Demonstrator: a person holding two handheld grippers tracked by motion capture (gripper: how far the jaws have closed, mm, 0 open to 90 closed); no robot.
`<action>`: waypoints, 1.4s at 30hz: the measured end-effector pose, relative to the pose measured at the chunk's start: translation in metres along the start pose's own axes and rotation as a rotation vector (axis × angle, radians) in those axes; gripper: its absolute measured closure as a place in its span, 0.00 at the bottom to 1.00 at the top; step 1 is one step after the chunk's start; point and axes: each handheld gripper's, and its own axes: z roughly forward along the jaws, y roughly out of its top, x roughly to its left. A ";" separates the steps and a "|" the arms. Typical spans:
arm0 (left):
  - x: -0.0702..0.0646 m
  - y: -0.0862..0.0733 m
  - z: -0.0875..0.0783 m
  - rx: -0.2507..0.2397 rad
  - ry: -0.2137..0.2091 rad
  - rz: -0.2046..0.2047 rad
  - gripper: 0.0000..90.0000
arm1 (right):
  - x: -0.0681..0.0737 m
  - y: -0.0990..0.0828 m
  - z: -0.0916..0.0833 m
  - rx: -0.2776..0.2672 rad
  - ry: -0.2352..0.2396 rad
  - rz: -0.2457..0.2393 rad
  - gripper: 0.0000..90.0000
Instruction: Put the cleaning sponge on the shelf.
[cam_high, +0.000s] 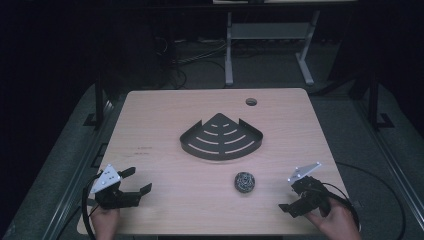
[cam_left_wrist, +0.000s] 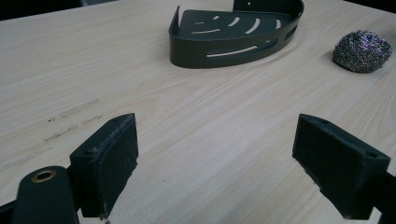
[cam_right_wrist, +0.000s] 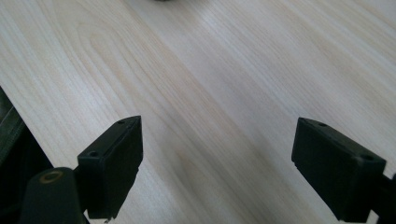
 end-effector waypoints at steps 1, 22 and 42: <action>0.000 0.000 0.000 -0.001 0.001 -0.001 0.15 | 0.000 0.001 0.000 0.000 -0.001 -0.003 0.18; 0.001 0.000 0.000 -0.001 0.003 -0.005 0.15 | 0.012 0.031 0.004 0.027 0.021 -0.078 0.17; 0.000 0.000 -0.001 -0.009 0.003 -0.010 0.15 | 0.018 0.054 0.009 0.043 0.042 -0.119 0.17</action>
